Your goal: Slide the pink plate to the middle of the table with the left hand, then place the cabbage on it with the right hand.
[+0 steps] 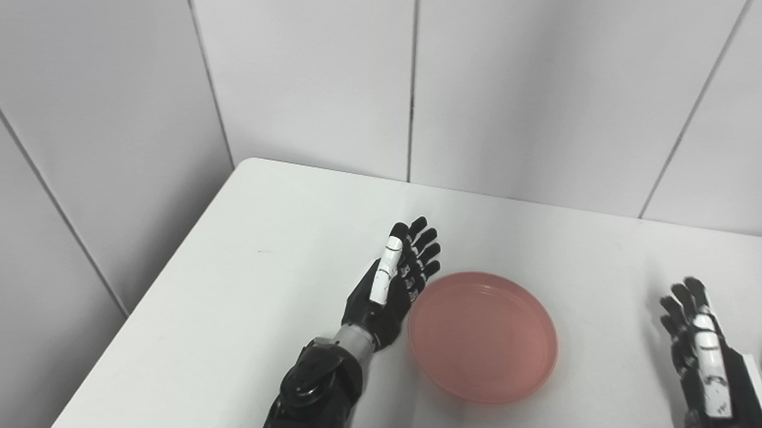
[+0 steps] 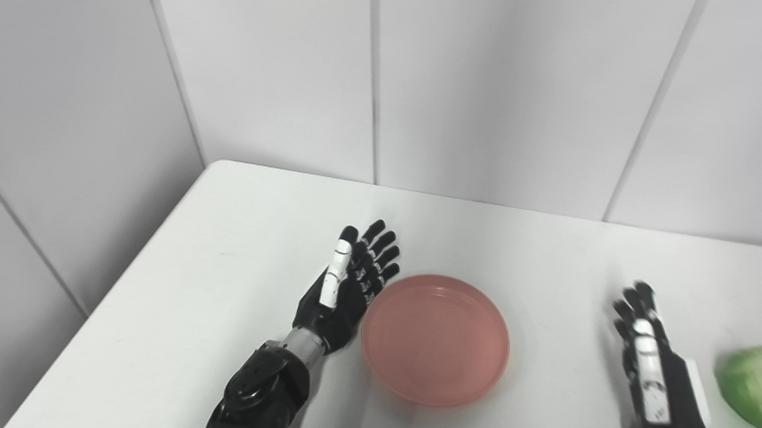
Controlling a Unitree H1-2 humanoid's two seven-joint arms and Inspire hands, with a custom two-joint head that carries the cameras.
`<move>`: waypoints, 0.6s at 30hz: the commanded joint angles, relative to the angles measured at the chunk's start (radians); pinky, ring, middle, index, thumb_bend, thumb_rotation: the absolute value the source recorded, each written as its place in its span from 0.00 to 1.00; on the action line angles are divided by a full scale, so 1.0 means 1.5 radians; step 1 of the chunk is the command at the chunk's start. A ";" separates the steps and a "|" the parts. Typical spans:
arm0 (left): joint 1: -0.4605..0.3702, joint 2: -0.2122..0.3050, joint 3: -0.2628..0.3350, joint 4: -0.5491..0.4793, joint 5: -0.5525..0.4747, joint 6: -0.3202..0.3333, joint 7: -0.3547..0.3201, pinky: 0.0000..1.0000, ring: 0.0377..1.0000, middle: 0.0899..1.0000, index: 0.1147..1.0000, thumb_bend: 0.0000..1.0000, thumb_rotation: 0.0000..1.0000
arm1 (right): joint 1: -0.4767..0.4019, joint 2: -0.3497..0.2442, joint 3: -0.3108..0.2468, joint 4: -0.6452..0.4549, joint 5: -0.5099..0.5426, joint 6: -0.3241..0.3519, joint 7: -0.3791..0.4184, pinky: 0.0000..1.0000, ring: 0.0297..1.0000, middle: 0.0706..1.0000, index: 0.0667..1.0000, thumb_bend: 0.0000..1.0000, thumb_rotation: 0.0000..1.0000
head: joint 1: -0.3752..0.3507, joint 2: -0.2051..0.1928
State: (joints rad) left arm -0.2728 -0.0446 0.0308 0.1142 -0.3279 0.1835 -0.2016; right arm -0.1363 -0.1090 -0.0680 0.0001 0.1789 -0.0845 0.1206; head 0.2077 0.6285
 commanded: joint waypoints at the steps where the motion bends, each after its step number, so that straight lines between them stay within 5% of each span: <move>1: 0.008 -0.006 -0.007 -0.045 0.013 0.003 0.012 1.00 1.00 1.00 0.99 0.68 0.89 | -0.004 0.007 0.002 -0.041 -0.011 0.019 -0.012 1.00 0.94 0.92 0.94 0.49 0.95 | -0.037 0.011; 6: 0.039 -0.020 -0.013 -0.076 0.019 0.011 0.033 1.00 1.00 1.00 1.00 0.68 0.88 | -0.013 0.025 0.013 -0.051 -0.024 0.048 -0.028 1.00 0.94 0.92 0.91 0.59 0.89 | -0.111 0.036; 18: 0.069 -0.039 -0.046 -0.075 0.032 -0.007 0.033 1.00 1.00 1.00 1.00 0.73 0.81 | -0.019 0.046 0.030 -0.084 -0.046 0.076 -0.045 0.94 0.94 0.93 0.93 0.52 0.90 | -0.194 0.062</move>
State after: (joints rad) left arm -0.1660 -0.0886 -0.0304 0.0262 -0.2857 0.2118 -0.1486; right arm -0.1370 -0.0480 -0.0271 -0.0919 0.1103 0.0251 0.0545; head -0.0843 0.7210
